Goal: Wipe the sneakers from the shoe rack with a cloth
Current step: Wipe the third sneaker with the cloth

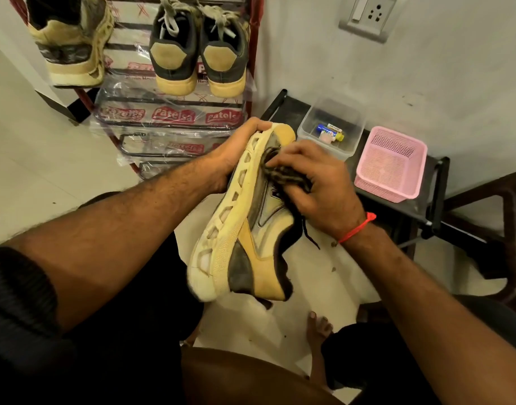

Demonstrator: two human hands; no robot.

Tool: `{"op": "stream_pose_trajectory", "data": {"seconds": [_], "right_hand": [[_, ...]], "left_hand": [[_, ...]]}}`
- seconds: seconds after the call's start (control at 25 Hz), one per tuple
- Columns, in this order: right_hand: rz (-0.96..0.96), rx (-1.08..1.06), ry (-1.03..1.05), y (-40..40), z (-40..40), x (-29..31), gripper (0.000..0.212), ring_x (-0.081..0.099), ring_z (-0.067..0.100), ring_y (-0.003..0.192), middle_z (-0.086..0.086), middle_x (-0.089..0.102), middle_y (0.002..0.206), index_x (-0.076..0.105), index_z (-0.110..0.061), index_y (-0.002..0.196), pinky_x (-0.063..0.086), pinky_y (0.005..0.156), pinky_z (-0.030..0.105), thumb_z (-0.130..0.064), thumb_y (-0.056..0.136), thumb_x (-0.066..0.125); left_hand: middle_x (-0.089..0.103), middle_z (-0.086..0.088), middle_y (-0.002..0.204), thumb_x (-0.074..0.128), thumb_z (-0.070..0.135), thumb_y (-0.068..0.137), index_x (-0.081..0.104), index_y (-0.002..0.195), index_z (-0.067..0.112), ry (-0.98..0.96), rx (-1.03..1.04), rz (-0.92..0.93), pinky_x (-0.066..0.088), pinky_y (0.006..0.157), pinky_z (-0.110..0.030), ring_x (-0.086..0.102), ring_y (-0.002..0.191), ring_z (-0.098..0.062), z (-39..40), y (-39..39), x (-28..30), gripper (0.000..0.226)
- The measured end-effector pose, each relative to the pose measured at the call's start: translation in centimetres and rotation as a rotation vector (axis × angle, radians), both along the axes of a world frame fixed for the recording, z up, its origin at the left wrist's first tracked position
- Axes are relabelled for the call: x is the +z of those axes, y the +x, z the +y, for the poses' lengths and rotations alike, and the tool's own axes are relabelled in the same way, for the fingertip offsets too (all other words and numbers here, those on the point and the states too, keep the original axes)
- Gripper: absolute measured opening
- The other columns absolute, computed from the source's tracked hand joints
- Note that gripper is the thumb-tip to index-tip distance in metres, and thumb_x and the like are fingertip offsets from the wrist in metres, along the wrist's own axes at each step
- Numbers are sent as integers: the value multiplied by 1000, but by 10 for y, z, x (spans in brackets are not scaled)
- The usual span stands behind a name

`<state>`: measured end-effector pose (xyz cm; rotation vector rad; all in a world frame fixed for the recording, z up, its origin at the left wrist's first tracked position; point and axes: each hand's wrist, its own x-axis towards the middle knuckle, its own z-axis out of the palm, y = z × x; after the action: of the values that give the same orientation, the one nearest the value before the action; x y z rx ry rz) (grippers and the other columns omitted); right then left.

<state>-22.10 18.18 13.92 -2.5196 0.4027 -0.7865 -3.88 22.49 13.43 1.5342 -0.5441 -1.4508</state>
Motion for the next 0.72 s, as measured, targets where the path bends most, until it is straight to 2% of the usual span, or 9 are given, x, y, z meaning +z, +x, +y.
{"op": "stream_pose_trajectory", "data": {"seconds": [0.08, 0.16, 0.24, 0.32, 0.36, 0.44, 0.56, 0.64, 0.72], "right_hand": [[47, 302, -67, 0, 29, 3, 26, 58, 24, 112, 15, 63, 117, 69, -2, 114, 49, 101, 31, -9, 89, 64], [106, 449, -199, 0, 36, -3, 26, 59, 29, 112, 18, 63, 118, 69, -1, 114, 50, 99, 37, -13, 92, 62], [64, 303, -232, 2, 15, -6, 27, 59, 30, 111, 17, 63, 117, 69, -2, 114, 52, 95, 40, -14, 91, 61], [-23, -9, -176, 2, -20, -4, 25, 60, 28, 107, 16, 63, 114, 70, -3, 112, 53, 93, 43, -9, 89, 62], [-31, -135, -132, 1, -36, -3, 25, 61, 28, 105, 14, 64, 112, 71, -4, 111, 52, 91, 45, -6, 88, 62], [18, -233, -65, 0, -49, -2, 24, 61, 26, 104, 12, 65, 110, 71, -7, 111, 51, 90, 48, -5, 88, 62], [103, -30, -67, 5, -18, -1, 24, 58, 24, 109, 8, 66, 113, 70, -10, 113, 49, 96, 44, -9, 89, 64], [165, 238, -83, 7, 24, 1, 24, 56, 24, 110, 8, 66, 113, 70, -10, 112, 46, 98, 37, -14, 90, 59], [214, 471, -60, 6, 52, 4, 27, 57, 26, 107, 12, 65, 112, 70, -6, 110, 45, 96, 35, -15, 89, 57]], "left_hand": [[68, -9, 76, 43, 57, 95, 69, 92, 7, 5, -16, 13, 48, 65, -29, 61, 63, -20, 2, 8, -2, 57], [71, -13, 84, 43, 61, 93, 71, 103, 5, 21, -41, -43, 50, 68, -29, 63, 68, -23, 4, 10, -3, 63], [66, -7, 72, 46, 61, 94, 70, 84, 10, 0, -89, -75, 47, 62, -28, 57, 62, -20, 5, 5, -5, 57], [59, 2, 60, 46, 56, 97, 62, 69, 19, -6, -141, -111, 45, 55, -24, 53, 52, -13, 4, -5, -7, 50], [61, 2, 60, 46, 55, 97, 62, 69, 20, 9, -157, -124, 46, 56, -22, 55, 52, -12, 2, -10, -8, 48], [67, -1, 69, 48, 59, 95, 66, 76, 19, 37, -170, -154, 51, 67, -24, 62, 61, -14, 1, -16, -11, 48], [70, -6, 77, 56, 67, 83, 72, 81, 18, 50, -62, -140, 50, 77, -34, 63, 72, -21, -1, -8, -16, 52], [76, -14, 97, 64, 72, 68, 76, 99, 13, 77, 51, -97, 53, 84, -40, 68, 84, -28, -3, 3, -17, 68], [75, -18, 109, 62, 75, 66, 72, 115, 10, 88, 88, -119, 54, 91, -44, 70, 93, -33, -3, 12, -18, 82]]}}
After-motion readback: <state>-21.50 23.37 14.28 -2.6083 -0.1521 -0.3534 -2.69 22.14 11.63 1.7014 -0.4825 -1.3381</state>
